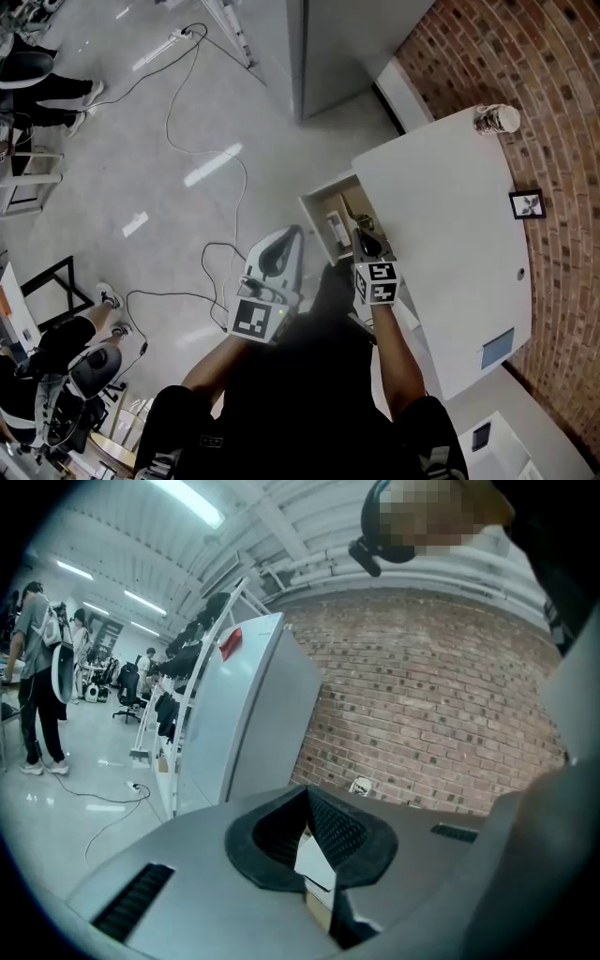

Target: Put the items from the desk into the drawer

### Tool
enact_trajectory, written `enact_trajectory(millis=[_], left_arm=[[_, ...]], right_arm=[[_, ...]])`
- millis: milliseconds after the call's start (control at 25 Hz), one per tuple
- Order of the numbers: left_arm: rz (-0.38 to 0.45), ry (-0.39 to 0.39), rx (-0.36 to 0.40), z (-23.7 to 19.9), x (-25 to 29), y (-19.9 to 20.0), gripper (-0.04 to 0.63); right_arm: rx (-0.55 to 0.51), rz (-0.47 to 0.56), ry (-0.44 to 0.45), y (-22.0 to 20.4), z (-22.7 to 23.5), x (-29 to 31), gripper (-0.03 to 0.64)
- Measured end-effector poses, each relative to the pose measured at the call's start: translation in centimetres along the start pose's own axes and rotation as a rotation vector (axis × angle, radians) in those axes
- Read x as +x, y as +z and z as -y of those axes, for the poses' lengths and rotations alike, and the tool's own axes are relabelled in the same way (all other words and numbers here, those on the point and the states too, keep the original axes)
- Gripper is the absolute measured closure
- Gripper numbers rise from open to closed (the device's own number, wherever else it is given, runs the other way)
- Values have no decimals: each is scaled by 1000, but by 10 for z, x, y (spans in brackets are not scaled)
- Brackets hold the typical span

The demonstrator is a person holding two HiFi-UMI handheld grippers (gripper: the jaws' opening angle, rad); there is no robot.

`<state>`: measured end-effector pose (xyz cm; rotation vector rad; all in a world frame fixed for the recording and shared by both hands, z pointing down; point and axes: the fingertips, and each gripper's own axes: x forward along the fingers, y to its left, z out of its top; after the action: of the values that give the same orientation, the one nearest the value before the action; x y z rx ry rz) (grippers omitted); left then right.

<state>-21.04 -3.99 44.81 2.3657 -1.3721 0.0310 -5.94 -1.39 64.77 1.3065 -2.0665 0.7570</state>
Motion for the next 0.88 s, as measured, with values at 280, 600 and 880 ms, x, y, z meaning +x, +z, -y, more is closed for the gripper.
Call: enact_trajectory(millis=[280,600,880], left_arm=[[-25,-6,-16,-14,3,-26,594],[-38,-10,-4,-18,20,-53,594],[-71,-1,-14,-22,35,-83,594]], right_arm=[[-28,-61,19,-33,-9,35,609],[-9,-155,27,-91,7,84,609],[6,-210,32,-133,25,125,609]])
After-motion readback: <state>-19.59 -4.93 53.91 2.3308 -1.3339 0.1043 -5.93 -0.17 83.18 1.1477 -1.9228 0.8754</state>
